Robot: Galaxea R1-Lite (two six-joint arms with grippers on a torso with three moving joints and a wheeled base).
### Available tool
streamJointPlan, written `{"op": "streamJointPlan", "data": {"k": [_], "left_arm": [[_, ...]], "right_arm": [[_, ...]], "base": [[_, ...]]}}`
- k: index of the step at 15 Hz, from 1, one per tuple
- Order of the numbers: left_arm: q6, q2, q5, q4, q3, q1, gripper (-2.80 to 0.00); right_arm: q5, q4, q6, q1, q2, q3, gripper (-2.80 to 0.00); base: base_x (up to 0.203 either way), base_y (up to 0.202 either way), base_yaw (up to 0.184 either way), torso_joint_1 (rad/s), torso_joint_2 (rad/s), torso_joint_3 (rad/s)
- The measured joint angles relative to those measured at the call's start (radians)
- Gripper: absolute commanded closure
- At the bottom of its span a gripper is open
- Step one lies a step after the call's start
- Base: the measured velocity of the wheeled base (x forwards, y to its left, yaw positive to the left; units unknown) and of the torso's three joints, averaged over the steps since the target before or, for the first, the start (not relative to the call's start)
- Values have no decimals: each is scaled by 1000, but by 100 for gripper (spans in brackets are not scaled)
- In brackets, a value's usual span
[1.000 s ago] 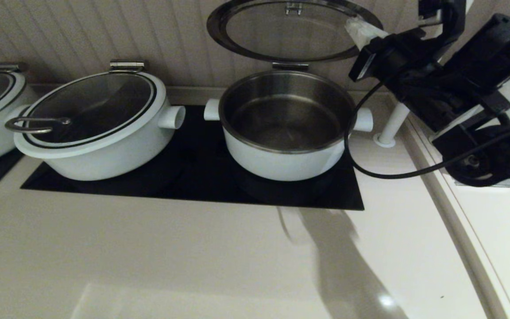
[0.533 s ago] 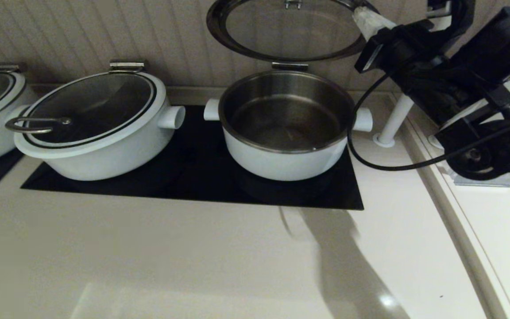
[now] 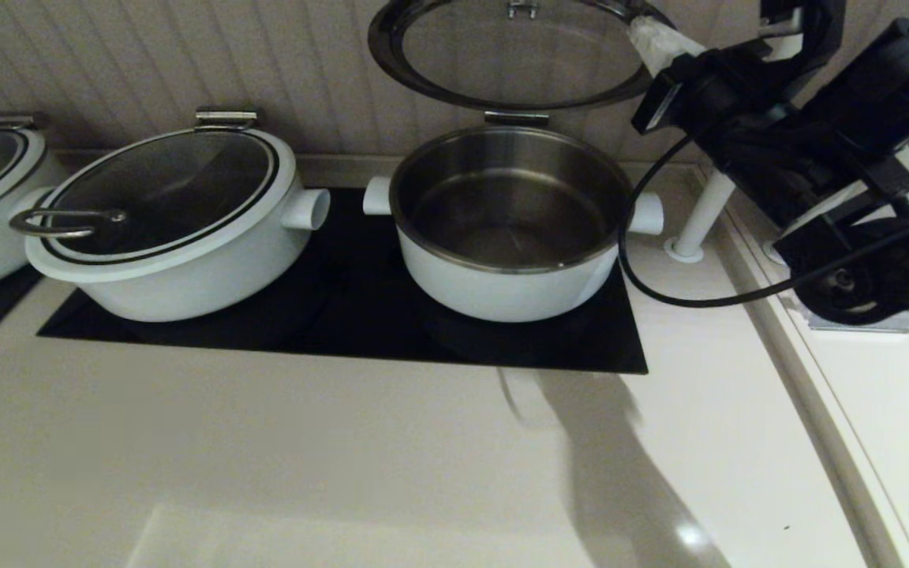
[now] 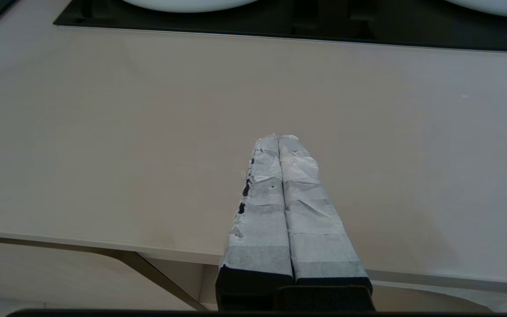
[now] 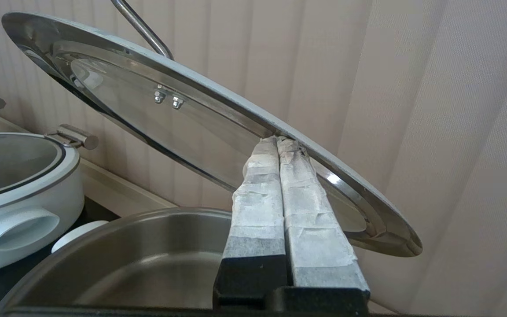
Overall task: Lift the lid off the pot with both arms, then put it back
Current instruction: Open the pot lid completely, then close the pot lid
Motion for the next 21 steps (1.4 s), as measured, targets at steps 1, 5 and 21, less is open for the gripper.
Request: {"op": "streamJointPlan", "data": {"k": [1, 5, 21], "left_arm": [[0, 0, 0, 0, 0, 0, 0], [0, 0, 0, 0, 0, 0, 0], [0, 0, 0, 0, 0, 0, 0]], "right_arm": [[0, -1, 0, -1, 0, 8, 0], [-3, 3, 0, -1, -12, 61, 0], [0, 4, 0, 0, -137, 305, 0]], "base": [[0, 0, 0, 0, 0, 0], [0, 0, 0, 0, 0, 0], [0, 0, 0, 0, 0, 0]]}}
